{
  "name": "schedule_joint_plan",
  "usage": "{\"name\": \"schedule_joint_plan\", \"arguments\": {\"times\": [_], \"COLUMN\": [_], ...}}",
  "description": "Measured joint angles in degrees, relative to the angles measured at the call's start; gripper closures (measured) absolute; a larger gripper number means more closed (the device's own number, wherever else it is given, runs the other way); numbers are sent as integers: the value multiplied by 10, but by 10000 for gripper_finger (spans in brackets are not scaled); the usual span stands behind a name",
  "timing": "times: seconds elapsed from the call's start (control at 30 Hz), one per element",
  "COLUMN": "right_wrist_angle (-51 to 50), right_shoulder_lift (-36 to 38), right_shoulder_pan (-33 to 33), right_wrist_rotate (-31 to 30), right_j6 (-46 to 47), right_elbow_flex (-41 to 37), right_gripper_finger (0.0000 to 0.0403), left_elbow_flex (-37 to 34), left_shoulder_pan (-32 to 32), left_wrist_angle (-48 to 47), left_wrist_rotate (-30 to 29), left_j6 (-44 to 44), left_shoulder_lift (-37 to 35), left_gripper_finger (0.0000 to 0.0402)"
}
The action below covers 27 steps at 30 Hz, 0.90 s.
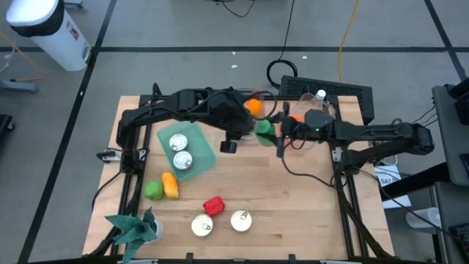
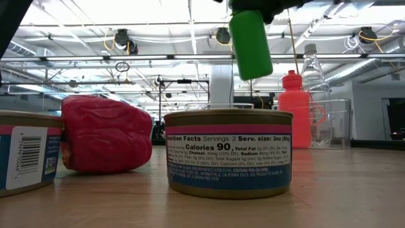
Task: Pick & Place Food Item
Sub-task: Put the green water bottle into the right transparent bin
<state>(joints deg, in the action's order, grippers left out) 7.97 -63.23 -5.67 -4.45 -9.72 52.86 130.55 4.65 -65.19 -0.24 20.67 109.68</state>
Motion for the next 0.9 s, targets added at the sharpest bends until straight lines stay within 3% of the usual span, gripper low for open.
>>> {"name": "schedule_joint_plan", "arguments": {"times": [0.1, 0.2, 0.3, 0.47, 0.67, 0.73, 0.9], "right_wrist_angle": [-27, -63, -125, -216, -217, -216, -185], "right_shoulder_lift": [31, 73, 125, 201, 277, 302, 379], "right_shoulder_pan": [1, 9, 43, 148, 252, 268, 270], "right_wrist_rotate": [-1, -7, -72, -209, -388, -407, -403], "right_j6": [3, 22, 42, 81, 97, 100, 59], "right_elbow_flex": [0, 0, 0, -3, -67, -97, -165], "right_gripper_finger": [206, 206, 206, 206, 206, 206, 206], "left_elbow_flex": [0, -1, -8, -124, -317, -378, -501], "left_shoulder_pan": [-4, -3, -3, -6, 7, 16, 62], "left_wrist_angle": [-26, -60, -83, -20, 130, 189, 327], "left_wrist_rotate": [-3, 35, 49, 48, 48, 66, 158], "left_j6": [14, 12, -2, 10, 15, 13, -30], "left_shoulder_lift": [-11, -31, -58, -130, -266, -313, -438], "left_gripper_finger": [234, 214, 215, 260, 373, 392, 398]}}
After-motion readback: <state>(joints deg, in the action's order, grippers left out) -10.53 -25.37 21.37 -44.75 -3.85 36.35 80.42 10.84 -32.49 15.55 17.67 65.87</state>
